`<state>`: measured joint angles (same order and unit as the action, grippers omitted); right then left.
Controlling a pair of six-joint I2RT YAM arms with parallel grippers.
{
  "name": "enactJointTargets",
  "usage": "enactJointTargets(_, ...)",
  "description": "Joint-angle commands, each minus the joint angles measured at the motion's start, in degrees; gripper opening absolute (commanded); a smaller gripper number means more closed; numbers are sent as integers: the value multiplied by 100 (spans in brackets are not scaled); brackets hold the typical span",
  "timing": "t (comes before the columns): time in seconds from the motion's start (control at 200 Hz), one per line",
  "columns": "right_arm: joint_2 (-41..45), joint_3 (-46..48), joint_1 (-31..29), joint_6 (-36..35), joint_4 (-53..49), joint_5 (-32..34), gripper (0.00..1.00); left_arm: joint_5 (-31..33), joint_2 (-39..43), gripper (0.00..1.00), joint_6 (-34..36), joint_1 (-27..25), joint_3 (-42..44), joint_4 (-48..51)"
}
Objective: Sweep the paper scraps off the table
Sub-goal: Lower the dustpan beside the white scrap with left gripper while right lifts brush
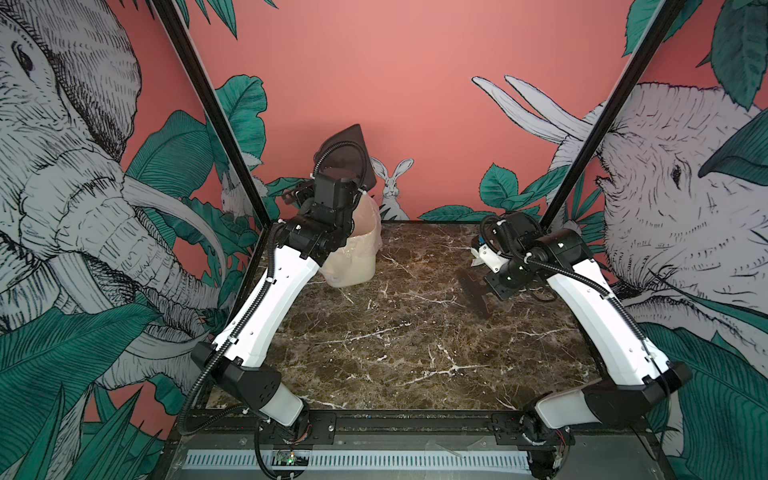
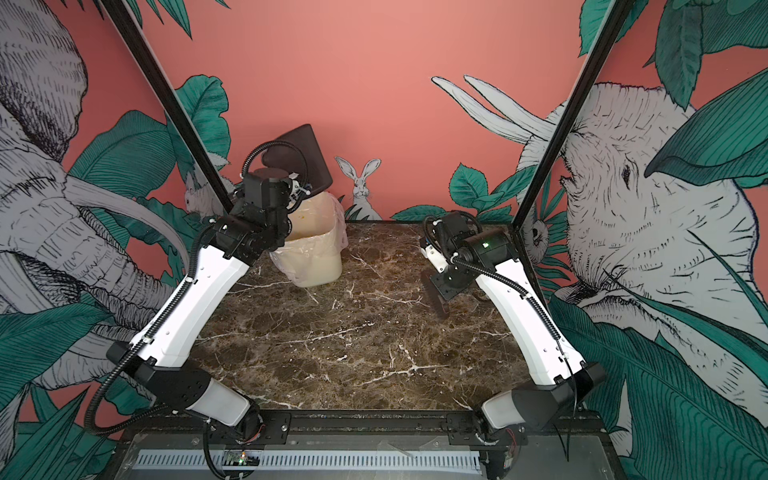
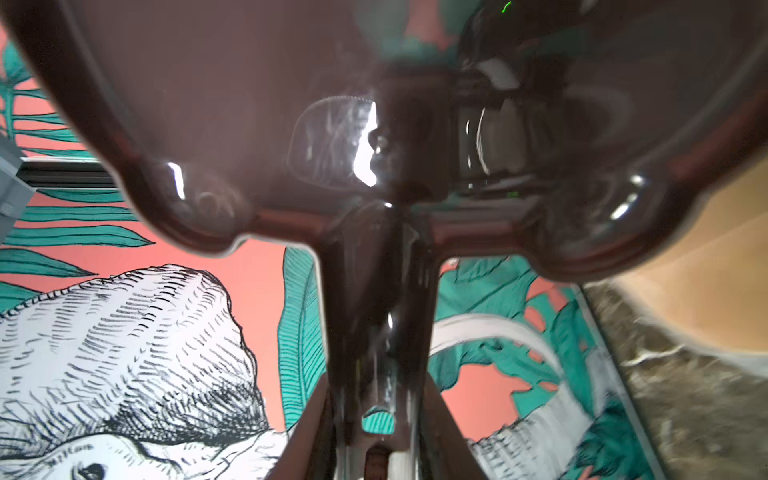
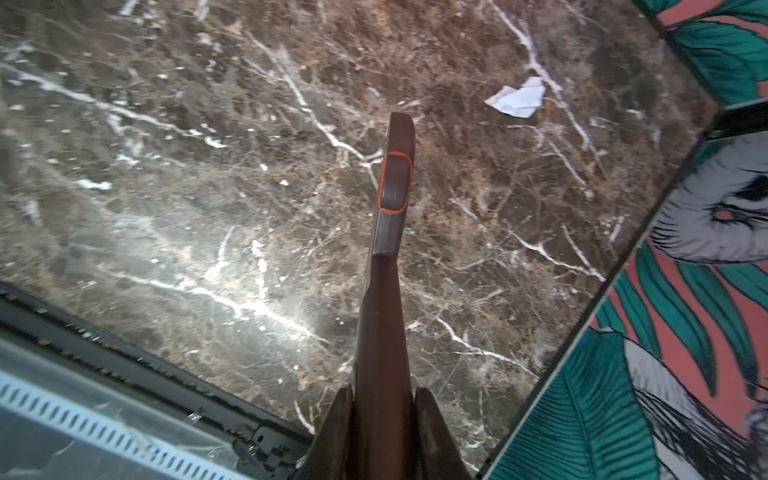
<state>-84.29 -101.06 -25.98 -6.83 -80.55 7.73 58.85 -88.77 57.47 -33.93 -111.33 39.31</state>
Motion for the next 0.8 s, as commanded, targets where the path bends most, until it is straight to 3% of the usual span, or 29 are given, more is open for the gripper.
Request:
enactJointTargets(0.0, -269, -175, 185, -157, 425, 941, 0, -393, -122, 0, -1612, -442, -390, 1288)
enactJointTargets(0.28, -1298, -628, 626, -518, 931, 1681, 0, -1412, -108, 0, -4005, -1589, -101, 2250)
enactJointTargets(0.45, -1839, -942, 845, -749, 1209, 1901, 0, -2115, 327, 0, -5242, -1891, 1034, 2077)
enactJointTargets(0.795, -2956, -1783, 1093, -1186, 1475, 2051, 0, -2832, 615, 0, -6218, -2270, 2777, 1858)
